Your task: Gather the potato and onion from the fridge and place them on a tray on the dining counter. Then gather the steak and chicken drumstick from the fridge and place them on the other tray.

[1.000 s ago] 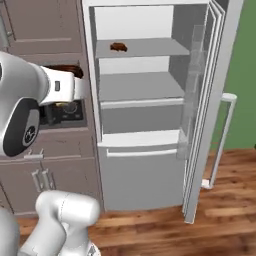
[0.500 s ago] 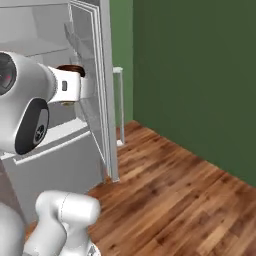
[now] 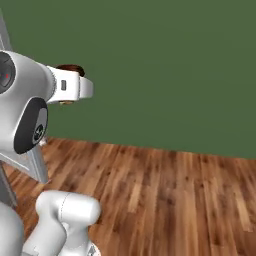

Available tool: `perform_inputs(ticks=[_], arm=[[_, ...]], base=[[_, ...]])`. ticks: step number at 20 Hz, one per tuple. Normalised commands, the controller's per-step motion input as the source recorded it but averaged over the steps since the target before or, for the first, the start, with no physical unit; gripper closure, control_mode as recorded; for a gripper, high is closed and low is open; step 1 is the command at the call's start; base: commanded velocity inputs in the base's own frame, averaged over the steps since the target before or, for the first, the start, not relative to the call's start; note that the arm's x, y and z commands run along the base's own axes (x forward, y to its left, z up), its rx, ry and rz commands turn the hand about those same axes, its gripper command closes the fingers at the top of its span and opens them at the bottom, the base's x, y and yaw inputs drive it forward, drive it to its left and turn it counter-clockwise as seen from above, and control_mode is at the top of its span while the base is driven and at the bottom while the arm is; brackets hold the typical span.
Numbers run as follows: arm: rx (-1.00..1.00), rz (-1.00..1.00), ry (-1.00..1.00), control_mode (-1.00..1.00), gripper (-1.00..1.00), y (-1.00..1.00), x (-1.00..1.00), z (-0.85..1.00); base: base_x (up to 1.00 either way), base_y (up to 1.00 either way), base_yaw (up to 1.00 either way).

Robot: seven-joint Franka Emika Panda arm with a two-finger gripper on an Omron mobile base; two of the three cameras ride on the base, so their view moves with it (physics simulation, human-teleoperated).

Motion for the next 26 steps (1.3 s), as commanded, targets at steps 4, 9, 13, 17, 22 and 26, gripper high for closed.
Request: perform_inputs(ticks=[4, 9, 13, 17, 22, 26], arm=[[0.00, 0.00, 0.00, 1.00, 1.00, 0.00, 0.00, 0.00], [0.00, 0.00, 0.00, 1.00, 1.00, 0.00, 0.00, 0.00], [0.00, 0.00, 0.00, 1.00, 1.00, 0.00, 0.00, 0.00], [0.00, 0.00, 0.00, 1.00, 1.00, 0.00, 0.00, 0.00], [0.00, 0.00, 0.00, 1.00, 1.00, 0.00, 0.00, 0.00], [0.00, 0.00, 0.00, 1.00, 1.00, 0.00, 0.00, 0.00]], base=[[0.00, 0.00, -1.00], [0.00, 0.00, -1.00], [0.00, 0.00, -1.00], [0.00, 0.00, -1.00], [0.04, 0.11, -0.89], [0.39, 0.84, -0.54]])
